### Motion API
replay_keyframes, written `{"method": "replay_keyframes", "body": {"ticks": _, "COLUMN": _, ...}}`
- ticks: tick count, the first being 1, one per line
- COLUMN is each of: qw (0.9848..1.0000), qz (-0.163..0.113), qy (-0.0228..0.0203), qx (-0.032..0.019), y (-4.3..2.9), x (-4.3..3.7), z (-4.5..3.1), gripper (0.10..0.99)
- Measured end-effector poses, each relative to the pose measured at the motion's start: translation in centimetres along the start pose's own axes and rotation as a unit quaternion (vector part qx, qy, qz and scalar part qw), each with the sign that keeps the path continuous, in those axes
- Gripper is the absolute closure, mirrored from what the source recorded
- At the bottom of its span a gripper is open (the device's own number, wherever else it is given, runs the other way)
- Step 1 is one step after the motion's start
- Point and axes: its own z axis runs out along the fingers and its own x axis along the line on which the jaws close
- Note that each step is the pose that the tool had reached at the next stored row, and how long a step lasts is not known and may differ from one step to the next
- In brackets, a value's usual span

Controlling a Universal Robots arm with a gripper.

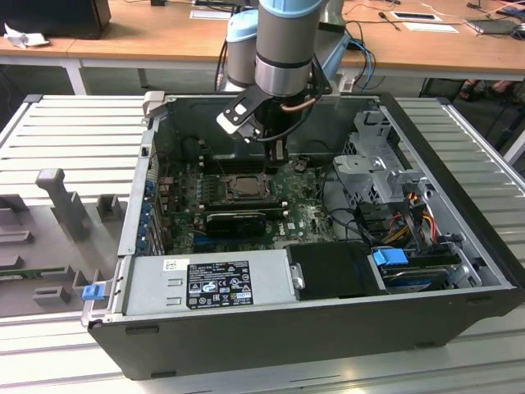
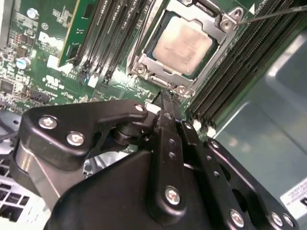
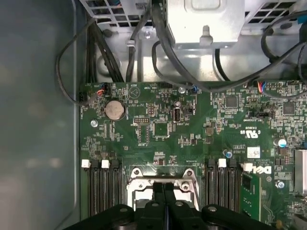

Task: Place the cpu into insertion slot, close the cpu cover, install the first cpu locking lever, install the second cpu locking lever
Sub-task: 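Close the cpu cover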

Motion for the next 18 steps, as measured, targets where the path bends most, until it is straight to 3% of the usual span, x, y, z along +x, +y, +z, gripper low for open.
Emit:
{"method": "replay_keyframes", "body": {"ticks": 2, "qw": 1.0, "qz": 0.0, "qy": 0.0, "qx": 0.0, "y": -0.31, "x": 0.03, "z": 0.25, "gripper": 0.98}}
{"method": "replay_keyframes", "body": {"ticks": 7, "qw": 1.0, "qz": -0.001, "qy": 0.0001, "qx": 0.0001, "y": -2.63, "x": 0.16, "z": 0.36, "gripper": 0.98}}
{"method": "replay_keyframes", "body": {"ticks": 11, "qw": 0.9998, "qz": -0.019, "qy": 0.0004, "qx": 0.0012, "y": -3.2, "x": 0.14, "z": 0.56, "gripper": 0.98}}
{"method": "replay_keyframes", "body": {"ticks": 18, "qw": 0.9997, "qz": -0.023, "qy": 0.0006, "qx": 0.0014, "y": -3.53, "x": 0.15, "z": 0.58, "gripper": 0.98}}
